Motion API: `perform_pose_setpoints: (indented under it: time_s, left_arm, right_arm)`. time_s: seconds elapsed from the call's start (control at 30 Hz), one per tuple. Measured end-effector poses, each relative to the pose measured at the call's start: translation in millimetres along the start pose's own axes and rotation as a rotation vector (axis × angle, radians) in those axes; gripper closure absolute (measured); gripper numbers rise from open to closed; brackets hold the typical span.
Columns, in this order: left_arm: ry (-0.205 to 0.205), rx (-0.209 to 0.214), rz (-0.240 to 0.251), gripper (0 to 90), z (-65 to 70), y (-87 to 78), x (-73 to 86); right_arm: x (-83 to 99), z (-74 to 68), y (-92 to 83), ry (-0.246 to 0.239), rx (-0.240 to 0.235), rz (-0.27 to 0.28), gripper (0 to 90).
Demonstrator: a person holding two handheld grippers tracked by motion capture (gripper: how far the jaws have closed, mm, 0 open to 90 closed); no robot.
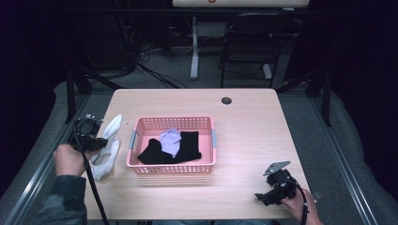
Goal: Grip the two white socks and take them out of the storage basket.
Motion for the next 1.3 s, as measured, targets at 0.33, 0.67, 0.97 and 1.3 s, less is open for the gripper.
perform_pose_setpoints:
  time_s: [0.33, 0.67, 0.97, 1.3]
  left_arm:
    - [-0.061, -0.003, -0.060, 85.5, -14.2, 28.6, 14.3]
    - [-0.109, 0.010, -0.107, 84.9, -24.6, 59.5, 25.7]
    - [-0.150, 0.038, -0.115, 65.8, -22.1, 72.7, 27.1]
    - [-0.193, 0.085, -0.011, 25.8, -21.2, 51.7, 29.2]
  right_arm:
    - [0.4, 0.2, -0.2, -0.006, 0.001, -0.003, 5.9]
    - [0.7, 0.2, 0.1, -0.006, -0.003, -0.007, 5.9]
    - [0.9, 0.0, 0.3, -0.005, 0.001, -0.011, 5.9]
    - [1.4, 0.8, -0.3, -0.008, 0.006, -0.016, 5.9]
Point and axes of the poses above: each handheld gripper's, and its own axes: y roughly forward along the jaws, x roughly out of its underside, z roughly to its right, the point moved 2 cm from there along y, roughly forward along the jaws, and after that the axes turned 9 degrees about -y, right-handed, at the moved point
